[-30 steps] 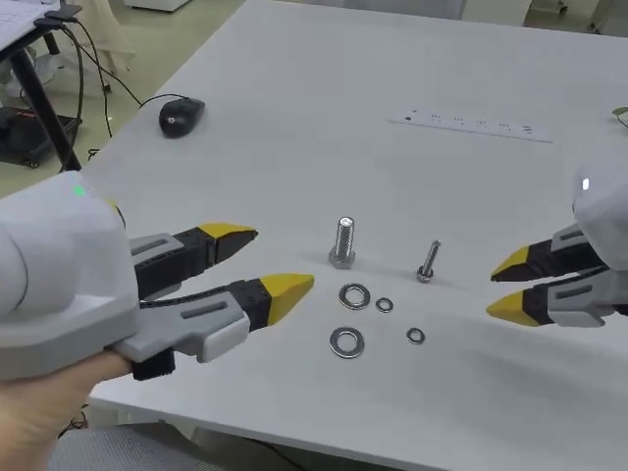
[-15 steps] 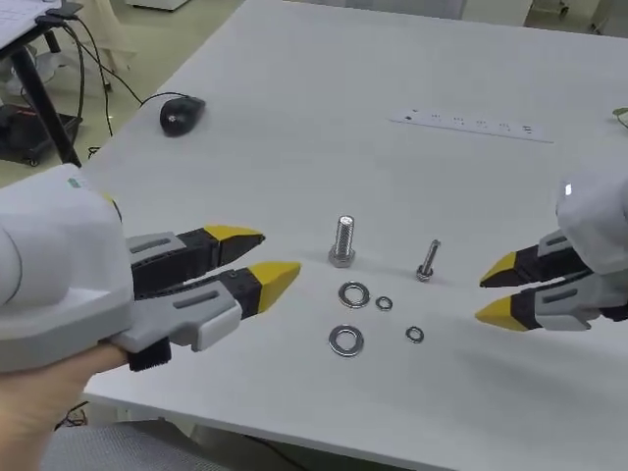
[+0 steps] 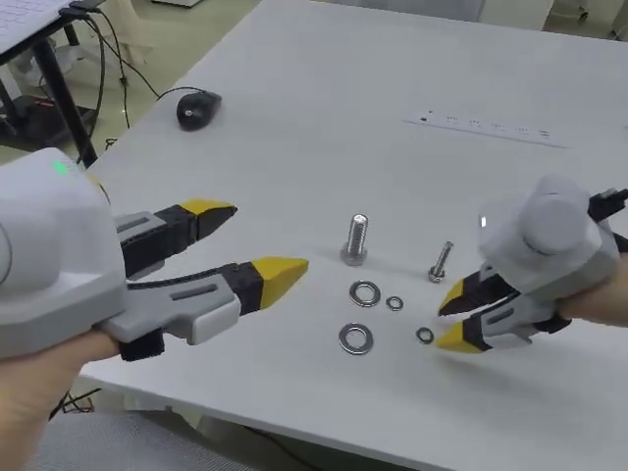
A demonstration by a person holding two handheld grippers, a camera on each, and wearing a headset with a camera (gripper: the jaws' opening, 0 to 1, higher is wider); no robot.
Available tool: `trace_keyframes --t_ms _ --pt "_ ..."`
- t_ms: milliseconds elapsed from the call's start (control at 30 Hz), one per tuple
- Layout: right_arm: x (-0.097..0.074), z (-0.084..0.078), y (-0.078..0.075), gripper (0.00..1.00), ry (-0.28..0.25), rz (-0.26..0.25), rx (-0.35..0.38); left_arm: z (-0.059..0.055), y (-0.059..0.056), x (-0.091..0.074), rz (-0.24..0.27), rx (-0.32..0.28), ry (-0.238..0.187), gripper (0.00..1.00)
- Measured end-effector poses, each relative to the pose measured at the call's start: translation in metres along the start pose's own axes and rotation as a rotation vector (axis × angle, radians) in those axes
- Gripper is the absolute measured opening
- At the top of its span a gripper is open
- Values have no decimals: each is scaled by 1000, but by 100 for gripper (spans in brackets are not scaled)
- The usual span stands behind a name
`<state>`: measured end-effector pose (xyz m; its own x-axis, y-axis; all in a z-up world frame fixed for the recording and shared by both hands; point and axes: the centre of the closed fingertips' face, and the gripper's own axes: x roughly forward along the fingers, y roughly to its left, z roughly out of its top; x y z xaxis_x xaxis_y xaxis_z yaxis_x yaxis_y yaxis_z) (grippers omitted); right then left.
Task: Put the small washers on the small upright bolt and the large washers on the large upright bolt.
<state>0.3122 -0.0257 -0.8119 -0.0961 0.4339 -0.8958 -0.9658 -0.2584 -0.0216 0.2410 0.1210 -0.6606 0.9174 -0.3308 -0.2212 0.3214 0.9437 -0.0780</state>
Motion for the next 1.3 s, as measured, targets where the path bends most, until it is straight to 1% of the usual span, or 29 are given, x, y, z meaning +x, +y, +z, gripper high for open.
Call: trace_keyframes --t_ms 67,133,200,300,367,467,500,533,567,600,633,733,833,900,1067,1200,1300 --pt "3 0 0 23 8 9 -4 0 2 -1 12 1 -5 65" --pt "6 1 2 23 17 20 -11 -3 6 -1 32 1 10 71" --pt "7 1 2 23 21 25 -14 -6 8 -1 46 15 18 80" --pt "8 0 1 23 24 31 -12 -8 9 -1 49 7 25 83" --pt "9 -1 0 23 33 34 -13 -9 10 0 57 -1 28 88" --pt "9 -2 -1 22 37 37 -17 -10 12 3 60 9 42 91" --pt "9 -3 -2 22 39 39 -19 -12 11 4 48 8 63 91" --pt "9 -3 -2 22 39 38 -19 -12 10 4 42 13 66 91" --pt "10 -3 -3 22 41 40 -21 -13 10 5 42 36 79 91" --pt "10 -3 -3 22 43 42 -24 -13 11 6 39 47 82 92" --pt "10 -3 -3 22 46 43 -28 -15 11 7 35 58 99 93" --pt "10 -3 -1 22 59 44 -54 -16 14 9 40 62 105 95" --pt "11 -3 0 21 70 43 -79 -17 17 12 37 46 114 97" --pt "11 -3 1 19 71 48 -91 -18 16 13 32 52 120 97" --pt "12 -2 -1 17 82 48 -109 -23 15 14 24 48 139 98" --pt "12 -2 -2 15 98 49 -129 -21 15 14 24 51 125 98" --pt "13 -1 -2 14 112 52 -151 -23 16 14 25 51 132 98"
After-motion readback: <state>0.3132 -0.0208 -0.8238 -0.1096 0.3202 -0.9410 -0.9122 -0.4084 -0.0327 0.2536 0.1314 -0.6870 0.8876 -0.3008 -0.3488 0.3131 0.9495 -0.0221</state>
